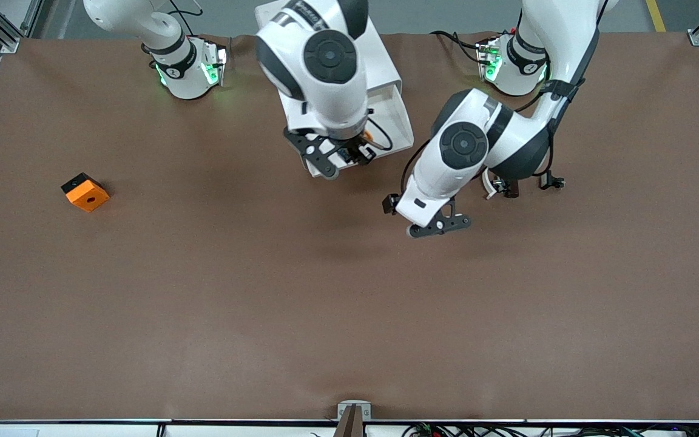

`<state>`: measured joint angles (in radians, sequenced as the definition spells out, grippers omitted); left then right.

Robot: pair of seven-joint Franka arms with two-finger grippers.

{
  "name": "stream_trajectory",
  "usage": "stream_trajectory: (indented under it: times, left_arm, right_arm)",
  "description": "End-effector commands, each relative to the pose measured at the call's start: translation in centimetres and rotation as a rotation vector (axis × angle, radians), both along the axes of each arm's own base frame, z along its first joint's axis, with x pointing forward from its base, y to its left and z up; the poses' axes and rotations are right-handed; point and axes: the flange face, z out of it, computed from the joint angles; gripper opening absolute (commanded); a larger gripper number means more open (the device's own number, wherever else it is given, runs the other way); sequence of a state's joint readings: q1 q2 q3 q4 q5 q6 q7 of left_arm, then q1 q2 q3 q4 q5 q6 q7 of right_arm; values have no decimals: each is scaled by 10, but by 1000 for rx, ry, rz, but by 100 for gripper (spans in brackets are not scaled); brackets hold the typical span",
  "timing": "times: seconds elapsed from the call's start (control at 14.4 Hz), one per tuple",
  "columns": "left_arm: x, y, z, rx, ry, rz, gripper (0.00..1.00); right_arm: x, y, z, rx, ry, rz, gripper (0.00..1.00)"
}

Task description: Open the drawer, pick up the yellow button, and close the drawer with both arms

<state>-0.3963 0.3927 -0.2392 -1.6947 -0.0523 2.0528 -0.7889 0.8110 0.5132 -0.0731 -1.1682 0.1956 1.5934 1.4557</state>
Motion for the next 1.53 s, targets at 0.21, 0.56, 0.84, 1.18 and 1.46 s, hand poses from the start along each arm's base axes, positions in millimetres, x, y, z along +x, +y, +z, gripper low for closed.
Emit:
stream_trajectory:
  times: [0.21,0.56,0.84,1.18,1.46]
  left_arm:
    - [-44,-3,25,-17,-41,-30,100]
    - [-74,-40,17,-23,-5,-62,100]
    - [-74,-43,13,-20,-1,-65,100]
    - [-91,-59,0,-1,29,-25,100]
    - [-96,-64,-2,7,34,-12,100]
  right_arm:
    - [64,-144,54,79,11,287,0]
    - [108,-267,39,71,20,477,0]
    - [128,-343,23,35,49,578,0]
    - [145,-423,-8,22,42,615,0]
    - [139,-482,-44,26,-35,646,0]
